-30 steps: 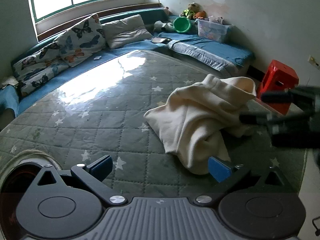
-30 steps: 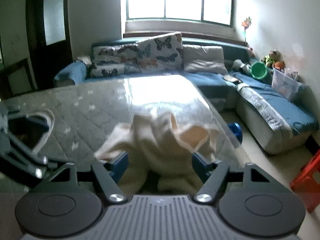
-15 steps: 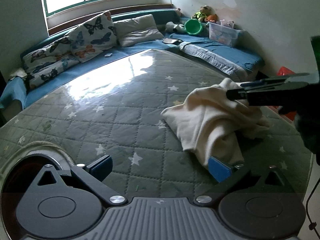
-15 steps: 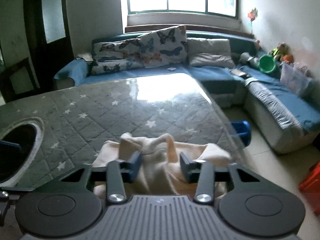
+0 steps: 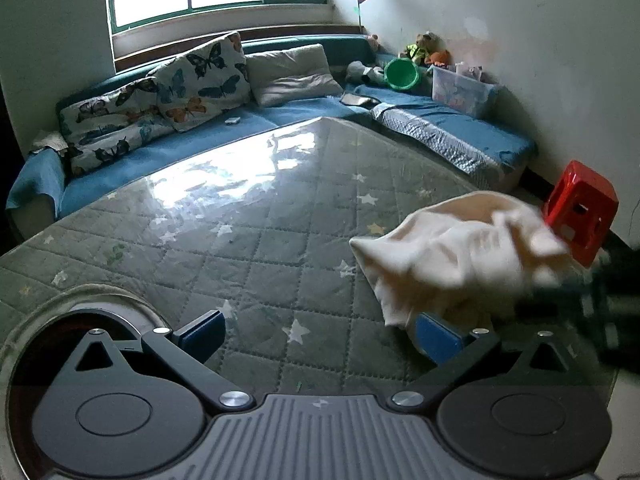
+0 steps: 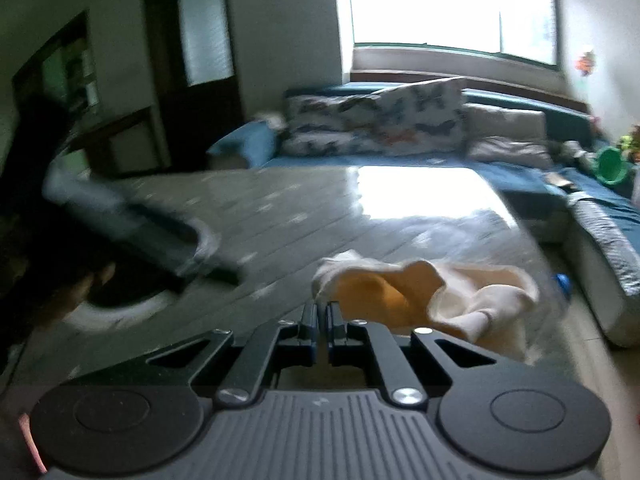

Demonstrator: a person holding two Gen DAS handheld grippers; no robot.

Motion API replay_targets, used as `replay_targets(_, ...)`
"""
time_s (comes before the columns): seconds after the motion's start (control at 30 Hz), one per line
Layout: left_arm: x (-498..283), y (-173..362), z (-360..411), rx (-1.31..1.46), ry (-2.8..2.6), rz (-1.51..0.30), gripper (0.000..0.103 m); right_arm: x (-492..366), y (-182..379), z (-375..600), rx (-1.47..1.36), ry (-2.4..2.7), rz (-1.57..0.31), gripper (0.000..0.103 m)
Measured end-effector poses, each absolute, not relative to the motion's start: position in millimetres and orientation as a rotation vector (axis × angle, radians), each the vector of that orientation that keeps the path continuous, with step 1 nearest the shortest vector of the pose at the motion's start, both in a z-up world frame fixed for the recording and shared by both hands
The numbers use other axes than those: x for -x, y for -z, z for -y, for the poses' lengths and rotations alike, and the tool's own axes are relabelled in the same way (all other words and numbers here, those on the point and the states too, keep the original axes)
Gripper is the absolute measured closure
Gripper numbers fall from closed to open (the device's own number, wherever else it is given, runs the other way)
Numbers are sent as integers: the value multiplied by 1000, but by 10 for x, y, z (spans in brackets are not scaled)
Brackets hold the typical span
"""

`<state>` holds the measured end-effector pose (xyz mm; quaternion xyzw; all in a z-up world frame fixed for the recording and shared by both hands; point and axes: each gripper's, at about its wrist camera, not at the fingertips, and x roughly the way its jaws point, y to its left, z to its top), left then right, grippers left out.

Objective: Fold clothes

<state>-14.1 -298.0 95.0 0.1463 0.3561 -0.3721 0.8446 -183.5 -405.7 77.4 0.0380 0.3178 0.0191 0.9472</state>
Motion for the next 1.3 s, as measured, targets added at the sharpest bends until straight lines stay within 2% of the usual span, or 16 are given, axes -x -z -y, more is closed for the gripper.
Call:
replay_targets(0.37, 207, -829, 3083, -331, 807, -780, 0, 2224, -535, 3596, -53, -232, -832, 98)
replay_targets(0.67, 135, -684, 3222, -347, 812, -818, 1, 2418, -997, 3892, -86, -200, -732, 91)
replay_targets(0.87, 50, -569, 3248, -320, 803, -857, 11, 2098, -1076, 4327, -50, -5, -673, 81)
replay_targets(0.97, 57, -535, 3250, -317, 815, -866, 18, 1853, -948, 4542, -21, 78, -698, 79)
replay_targets(1.07, 73, -523, 3252, -320, 824, -866, 29, 1625, -768, 4688, 0, 124, -736, 74)
replay_targets(1.13, 71, -524, 3252, -316, 834, -870, 46, 1499, -639, 4754, -4, 131, -769, 73)
replay_targets(1.23, 57, -520, 3251, -299, 852, -884, 67, 1345, -462, 4781, 9, 152, -803, 73)
replay_targets(1.27, 55, -519, 3250, -296, 857, -885, 71, 1311, -414, 4781, 19, 168, -810, 74)
replay_targets(1.3, 54, -518, 3248, -295, 861, -886, 80, 1289, -367, 4777, 26, 185, -818, 76)
